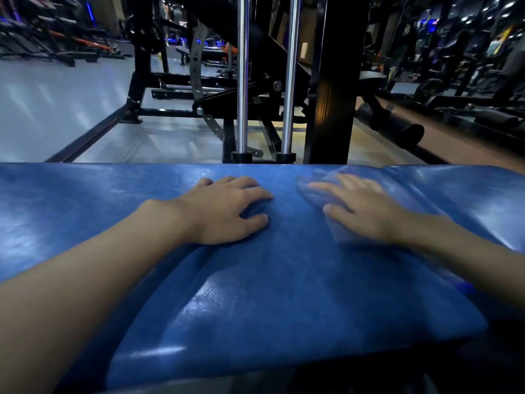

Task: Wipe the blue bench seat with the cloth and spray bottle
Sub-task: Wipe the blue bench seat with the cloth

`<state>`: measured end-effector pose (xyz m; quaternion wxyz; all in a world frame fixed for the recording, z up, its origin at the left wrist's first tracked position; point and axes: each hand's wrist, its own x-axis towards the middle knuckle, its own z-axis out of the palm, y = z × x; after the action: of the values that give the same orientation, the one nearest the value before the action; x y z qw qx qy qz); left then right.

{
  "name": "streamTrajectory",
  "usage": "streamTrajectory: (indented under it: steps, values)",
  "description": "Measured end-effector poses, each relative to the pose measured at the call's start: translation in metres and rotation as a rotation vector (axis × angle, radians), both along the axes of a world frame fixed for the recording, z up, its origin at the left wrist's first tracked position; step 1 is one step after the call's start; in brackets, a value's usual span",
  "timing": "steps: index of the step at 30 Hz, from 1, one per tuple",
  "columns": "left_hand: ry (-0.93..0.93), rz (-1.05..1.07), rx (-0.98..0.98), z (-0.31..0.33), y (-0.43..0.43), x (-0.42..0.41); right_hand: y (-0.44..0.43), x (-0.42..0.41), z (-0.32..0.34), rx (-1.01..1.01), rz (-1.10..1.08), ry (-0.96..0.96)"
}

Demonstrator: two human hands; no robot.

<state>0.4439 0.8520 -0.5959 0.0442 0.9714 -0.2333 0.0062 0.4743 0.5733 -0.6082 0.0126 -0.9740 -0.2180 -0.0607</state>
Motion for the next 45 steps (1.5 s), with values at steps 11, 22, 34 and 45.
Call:
streamTrajectory:
  steps: [11, 22, 34, 45]
  values:
    - [-0.022, 0.064, -0.024, -0.003, 0.019, 0.008, 0.021, -0.053, 0.005, 0.1, 0.354, 0.09]
    - [0.014, 0.025, -0.002, -0.001, 0.023, -0.007, 0.016, 0.066, 0.0, -0.027, -0.17, -0.008]
    - [0.068, 0.019, -0.139, -0.001, 0.041, -0.001, 0.044, -0.1, 0.005, 0.047, 0.492, 0.064]
    - [0.034, 0.046, -0.062, -0.001, 0.052, -0.009, 0.03, 0.085, 0.01, 0.006, -0.181, 0.07]
